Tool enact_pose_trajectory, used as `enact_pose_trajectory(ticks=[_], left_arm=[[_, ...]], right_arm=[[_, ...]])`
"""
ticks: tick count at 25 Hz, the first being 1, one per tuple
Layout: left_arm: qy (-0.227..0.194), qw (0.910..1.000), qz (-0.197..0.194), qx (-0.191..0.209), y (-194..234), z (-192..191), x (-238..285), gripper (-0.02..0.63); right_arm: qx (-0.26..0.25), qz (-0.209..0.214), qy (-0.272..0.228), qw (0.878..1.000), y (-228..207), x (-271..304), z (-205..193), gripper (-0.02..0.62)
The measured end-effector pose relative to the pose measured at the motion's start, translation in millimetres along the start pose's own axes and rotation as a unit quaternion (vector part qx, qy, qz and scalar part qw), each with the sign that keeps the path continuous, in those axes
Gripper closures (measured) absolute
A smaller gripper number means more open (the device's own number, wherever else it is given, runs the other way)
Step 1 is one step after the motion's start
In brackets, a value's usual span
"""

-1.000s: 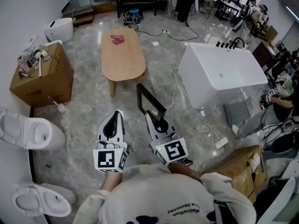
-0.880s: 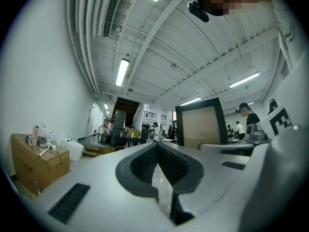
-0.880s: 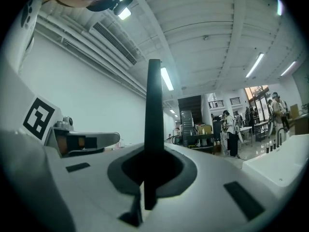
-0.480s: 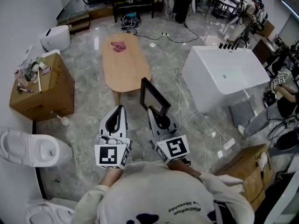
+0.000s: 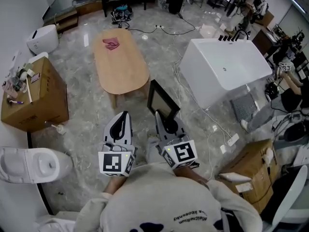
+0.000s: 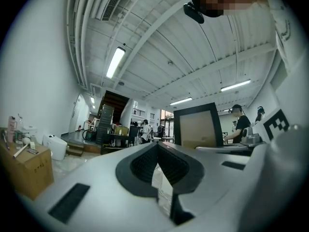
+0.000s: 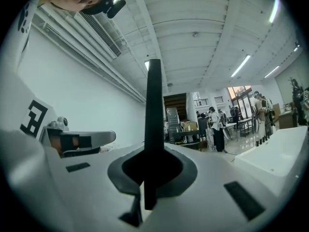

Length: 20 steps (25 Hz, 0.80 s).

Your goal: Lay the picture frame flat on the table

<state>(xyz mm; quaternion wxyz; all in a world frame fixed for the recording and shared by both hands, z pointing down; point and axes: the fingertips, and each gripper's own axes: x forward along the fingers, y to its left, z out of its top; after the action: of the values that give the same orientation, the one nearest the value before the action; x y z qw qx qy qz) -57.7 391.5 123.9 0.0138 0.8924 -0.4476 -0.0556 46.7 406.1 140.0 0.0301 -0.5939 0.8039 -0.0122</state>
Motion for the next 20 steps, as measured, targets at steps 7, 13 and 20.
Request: enact_pose_trajectory(ticks=[7,13,20], left_arm=[[-0.003,0.9994,0.035,-0.004,39.2,-2.3,22.7,0.597],[-0.011,0.9970,0.077,0.001,73.2,2.2,53.7,0.597],[-0.017,0.9943,0.104,0.012,100.4,7.3,114.0,0.597]], right_arm=[[0.000,0.037,0.002,0.999,-0.8,52.2,-4.1,0.578],[0.004,0.082,-0.002,0.997,-10.0,116.5,1.5,0.577],[0.010,0.108,-0.019,0.994,-49.3,182.3,12.1,0.577]])
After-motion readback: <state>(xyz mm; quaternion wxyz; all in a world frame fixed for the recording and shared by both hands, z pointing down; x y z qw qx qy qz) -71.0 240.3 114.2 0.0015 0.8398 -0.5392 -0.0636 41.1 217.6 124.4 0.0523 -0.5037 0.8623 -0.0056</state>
